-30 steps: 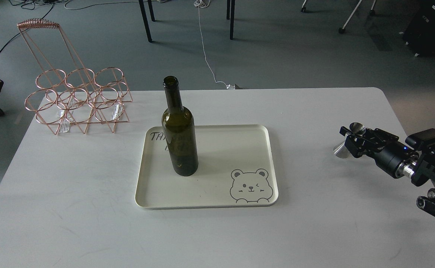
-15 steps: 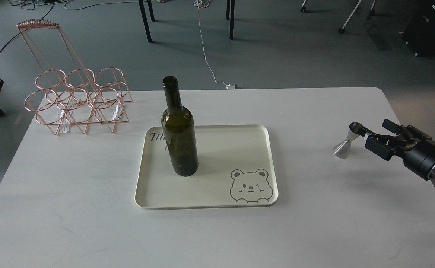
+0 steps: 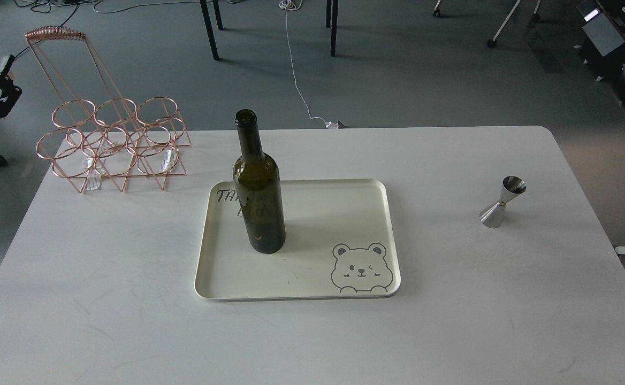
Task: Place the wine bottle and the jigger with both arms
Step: 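Withdraw the right gripper away from the jigger, then reach the left gripper to the wine bottle neck and grasp it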
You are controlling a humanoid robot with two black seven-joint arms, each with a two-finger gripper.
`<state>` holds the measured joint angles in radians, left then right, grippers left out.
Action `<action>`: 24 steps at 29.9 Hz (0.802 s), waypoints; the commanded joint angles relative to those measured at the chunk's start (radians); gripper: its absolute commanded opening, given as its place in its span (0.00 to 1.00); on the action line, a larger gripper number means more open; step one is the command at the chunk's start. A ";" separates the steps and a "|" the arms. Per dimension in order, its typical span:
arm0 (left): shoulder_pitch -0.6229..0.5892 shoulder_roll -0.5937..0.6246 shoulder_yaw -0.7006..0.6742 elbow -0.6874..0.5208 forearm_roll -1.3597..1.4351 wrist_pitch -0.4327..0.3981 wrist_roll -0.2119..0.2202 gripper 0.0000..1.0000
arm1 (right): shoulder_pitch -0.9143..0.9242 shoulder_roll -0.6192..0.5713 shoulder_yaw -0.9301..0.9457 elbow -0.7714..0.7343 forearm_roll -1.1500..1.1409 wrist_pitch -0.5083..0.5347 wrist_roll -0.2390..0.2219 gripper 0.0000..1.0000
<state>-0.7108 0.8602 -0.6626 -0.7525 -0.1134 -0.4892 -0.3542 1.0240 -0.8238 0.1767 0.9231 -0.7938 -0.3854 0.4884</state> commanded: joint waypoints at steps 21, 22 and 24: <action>0.013 0.528 0.034 -0.912 0.914 0.194 -0.028 0.98 | -0.027 0.138 0.127 -0.467 0.926 0.669 0.000 0.96; 0.013 0.528 0.040 -0.942 0.966 0.224 -0.028 0.98 | -0.028 0.138 0.127 -0.475 0.933 0.683 0.000 0.96; 0.014 0.519 0.060 -0.969 1.058 0.265 -0.028 0.98 | -0.028 0.138 0.129 -0.478 0.936 0.695 0.000 0.96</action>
<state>-0.6980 1.3843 -0.6240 -1.6641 0.8101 -0.2894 -0.3817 0.9971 -0.6857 0.3040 0.4595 0.1285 0.2803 0.4886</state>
